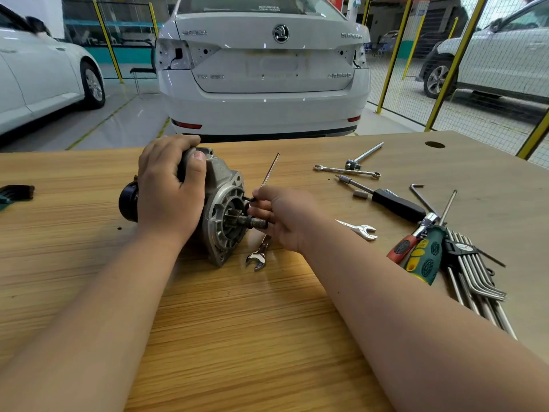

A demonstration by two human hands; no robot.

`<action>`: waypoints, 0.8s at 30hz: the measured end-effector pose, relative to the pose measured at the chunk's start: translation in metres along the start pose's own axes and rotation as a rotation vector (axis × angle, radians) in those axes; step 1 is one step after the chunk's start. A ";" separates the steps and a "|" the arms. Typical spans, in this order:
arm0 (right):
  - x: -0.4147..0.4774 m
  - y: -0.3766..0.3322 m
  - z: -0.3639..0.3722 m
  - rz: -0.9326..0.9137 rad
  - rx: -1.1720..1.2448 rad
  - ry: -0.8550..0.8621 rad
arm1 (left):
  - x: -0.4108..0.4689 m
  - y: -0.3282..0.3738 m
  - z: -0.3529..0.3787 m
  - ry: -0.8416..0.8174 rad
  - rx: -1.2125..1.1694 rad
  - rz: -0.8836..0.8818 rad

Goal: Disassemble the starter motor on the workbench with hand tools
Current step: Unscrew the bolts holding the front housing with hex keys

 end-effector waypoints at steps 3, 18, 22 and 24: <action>-0.003 -0.002 0.000 -0.023 -0.020 0.009 | 0.000 0.000 0.000 0.001 0.000 -0.003; -0.008 0.005 0.009 0.051 0.152 -0.074 | 0.000 0.000 0.001 -0.007 0.017 -0.006; -0.014 0.007 0.009 0.104 0.017 -0.111 | 0.000 0.000 0.001 -0.004 0.020 -0.009; -0.015 0.006 0.008 0.103 -0.070 -0.094 | 0.000 0.000 0.000 -0.002 0.019 -0.009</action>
Point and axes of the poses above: each hand's wrist, its own x-axis towards the middle knuckle, its own z-axis out of the palm, y = z × x, the point moved 9 cm from there along x, towards the middle knuckle, and after that the axes turned 4 degrees about x, right-handed, at the moved point
